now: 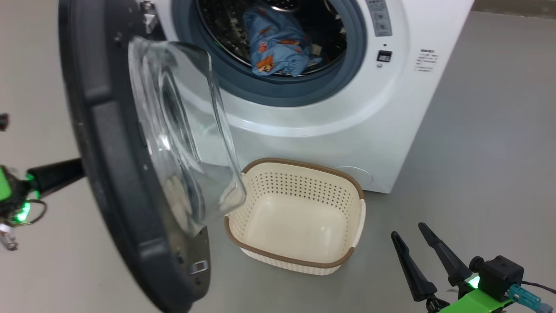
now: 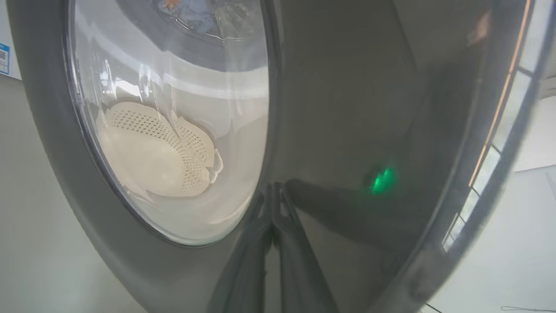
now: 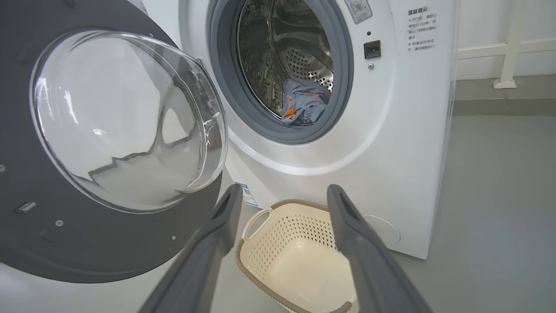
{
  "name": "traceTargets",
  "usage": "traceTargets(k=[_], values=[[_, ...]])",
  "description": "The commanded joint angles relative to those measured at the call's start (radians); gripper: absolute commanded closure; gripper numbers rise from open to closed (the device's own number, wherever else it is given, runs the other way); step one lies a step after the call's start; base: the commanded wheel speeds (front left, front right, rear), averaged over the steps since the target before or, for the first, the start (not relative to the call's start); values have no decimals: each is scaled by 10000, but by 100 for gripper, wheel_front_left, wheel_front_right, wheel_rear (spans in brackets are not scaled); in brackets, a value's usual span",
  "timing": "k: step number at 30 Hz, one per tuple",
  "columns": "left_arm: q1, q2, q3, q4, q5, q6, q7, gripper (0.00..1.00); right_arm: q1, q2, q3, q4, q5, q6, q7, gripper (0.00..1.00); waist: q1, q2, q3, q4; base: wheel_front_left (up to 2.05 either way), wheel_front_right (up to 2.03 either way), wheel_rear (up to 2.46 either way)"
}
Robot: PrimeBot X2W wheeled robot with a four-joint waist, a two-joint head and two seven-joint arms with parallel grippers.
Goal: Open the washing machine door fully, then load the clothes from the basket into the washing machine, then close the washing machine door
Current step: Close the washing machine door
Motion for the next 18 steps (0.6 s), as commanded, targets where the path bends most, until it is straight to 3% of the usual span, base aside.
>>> traceTargets(k=[1, 9, 18], values=[[-366, 273, 255, -431, -81, -42, 3, 100, -138, -37, 121, -277, -120, 29, -49, 0, -1, 0, 42, -282, 0, 0, 0], [-886, -669, -484, -477, 694, -41, -738, 100, -185, 88, -40, -335, -147, 29, -49, 0, -1, 0, 163, -1081, 0, 0, 0], [-1778, -1449, -852, 632, 1508, 44, -1763, 100, -302, 278, -70, -369, -191, 29, -49, 0, -1, 0, 300, -2116, 0, 0, 0]])
